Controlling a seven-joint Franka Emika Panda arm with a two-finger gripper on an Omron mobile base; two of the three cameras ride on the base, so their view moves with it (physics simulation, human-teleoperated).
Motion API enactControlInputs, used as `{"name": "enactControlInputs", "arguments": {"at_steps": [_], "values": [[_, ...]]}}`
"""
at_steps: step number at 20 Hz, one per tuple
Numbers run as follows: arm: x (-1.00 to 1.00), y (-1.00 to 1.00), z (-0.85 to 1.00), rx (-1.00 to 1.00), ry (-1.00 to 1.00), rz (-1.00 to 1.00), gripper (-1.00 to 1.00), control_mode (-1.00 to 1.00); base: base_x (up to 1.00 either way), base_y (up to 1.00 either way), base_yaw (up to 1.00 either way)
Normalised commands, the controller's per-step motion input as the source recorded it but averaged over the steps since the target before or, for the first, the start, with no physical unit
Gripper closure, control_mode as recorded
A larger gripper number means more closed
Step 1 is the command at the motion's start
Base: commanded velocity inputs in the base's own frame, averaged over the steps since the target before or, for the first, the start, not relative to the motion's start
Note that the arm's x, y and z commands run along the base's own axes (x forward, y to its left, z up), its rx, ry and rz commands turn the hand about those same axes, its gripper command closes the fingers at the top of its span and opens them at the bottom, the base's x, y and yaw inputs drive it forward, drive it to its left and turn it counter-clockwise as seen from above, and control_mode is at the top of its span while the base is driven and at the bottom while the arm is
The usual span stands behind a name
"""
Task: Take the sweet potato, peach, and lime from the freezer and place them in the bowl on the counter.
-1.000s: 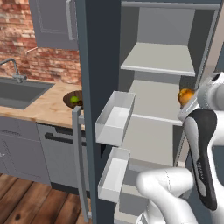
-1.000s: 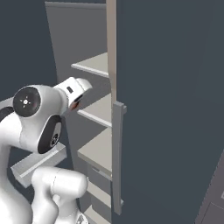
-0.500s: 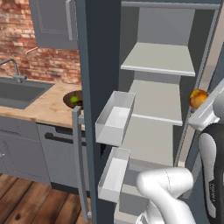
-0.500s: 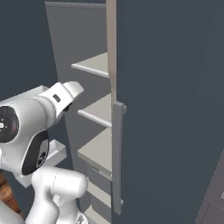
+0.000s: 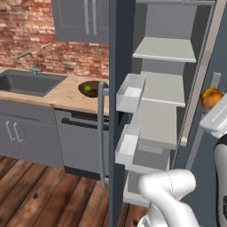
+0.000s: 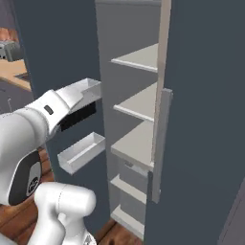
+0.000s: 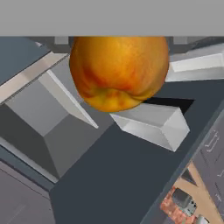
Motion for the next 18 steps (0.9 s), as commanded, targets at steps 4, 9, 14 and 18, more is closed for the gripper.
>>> {"name": "enactControlInputs", "arguments": {"at_steps": [4,9,14,18], "values": [[0.0,0.0,0.0,0.0,0.0,0.0,1.0,1.0,-0.82,1.0,0.04],[0.0,0.0,0.0,0.0,0.0,0.0,1.0,1.0,-0.2,1.0,0.0],[0.0,0.0,0.0,0.0,0.0,0.0,1.0,1.0,0.03,1.0,-0.04],[0.0,0.0,0.0,0.0,0.0,0.0,1.0,1.0,0.37,1.0,-0.16]]}}
